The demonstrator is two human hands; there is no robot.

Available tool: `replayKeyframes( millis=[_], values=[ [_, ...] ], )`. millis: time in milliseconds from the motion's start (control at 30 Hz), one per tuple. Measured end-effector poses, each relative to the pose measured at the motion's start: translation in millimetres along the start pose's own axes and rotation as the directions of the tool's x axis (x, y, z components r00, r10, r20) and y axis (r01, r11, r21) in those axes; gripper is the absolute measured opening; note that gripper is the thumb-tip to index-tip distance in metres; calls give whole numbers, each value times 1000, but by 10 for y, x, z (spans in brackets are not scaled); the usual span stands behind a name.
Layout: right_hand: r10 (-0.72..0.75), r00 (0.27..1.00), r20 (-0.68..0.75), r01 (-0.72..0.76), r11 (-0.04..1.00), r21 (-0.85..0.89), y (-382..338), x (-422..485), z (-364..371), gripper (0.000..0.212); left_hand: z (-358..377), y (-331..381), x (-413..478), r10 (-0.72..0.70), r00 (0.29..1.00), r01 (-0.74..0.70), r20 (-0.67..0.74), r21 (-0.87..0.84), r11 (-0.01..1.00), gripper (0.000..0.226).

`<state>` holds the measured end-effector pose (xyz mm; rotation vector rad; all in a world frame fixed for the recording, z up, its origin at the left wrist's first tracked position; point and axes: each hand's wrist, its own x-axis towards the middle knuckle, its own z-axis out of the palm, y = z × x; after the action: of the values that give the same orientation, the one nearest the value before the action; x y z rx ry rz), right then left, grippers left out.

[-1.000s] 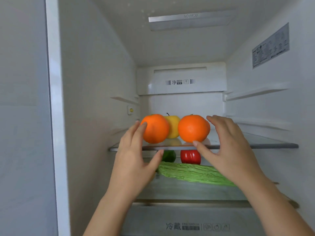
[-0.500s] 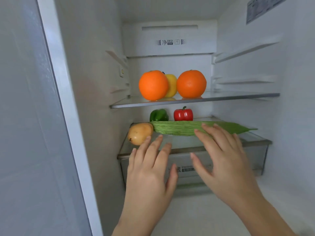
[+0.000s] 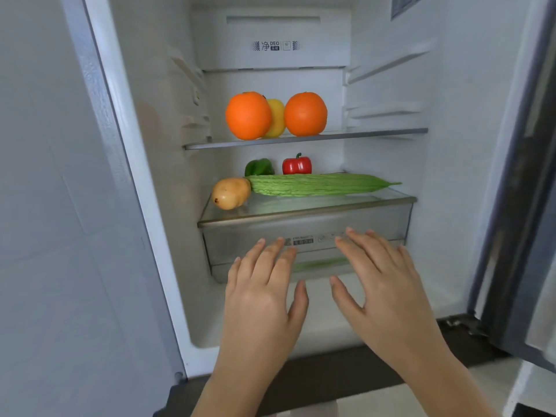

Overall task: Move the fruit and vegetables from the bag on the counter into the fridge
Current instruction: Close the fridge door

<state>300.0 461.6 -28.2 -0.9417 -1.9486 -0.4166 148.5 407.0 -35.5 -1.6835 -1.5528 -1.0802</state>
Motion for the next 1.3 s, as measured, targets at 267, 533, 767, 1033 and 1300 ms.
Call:
replayKeyframes(
  millis=[267,533,767,1033,1300],
  values=[
    [29,1000,12,-29,1000,6,366,-527,-609,47,-195,892,-333,-73,997,73,1,48,996,40],
    [-8,996,85,1,997,78,686,-1061,-1199,47,-362,1779,-772,-176,982,165,75,131,978,40],
    [-36,993,113,18,987,157,663,-1366,-1629,46,-709,2172,-1064,-194,977,179,92,149,972,40],
    [-28,991,132,12,993,118,408,-1855,-2204,47,-1277,2535,-1471,-159,983,146,88,140,979,39],
    [-19,986,164,-2,992,127,179,-2181,-2720,48,-1696,2794,-1875,-172,983,168,63,72,983,38]
  ],
)
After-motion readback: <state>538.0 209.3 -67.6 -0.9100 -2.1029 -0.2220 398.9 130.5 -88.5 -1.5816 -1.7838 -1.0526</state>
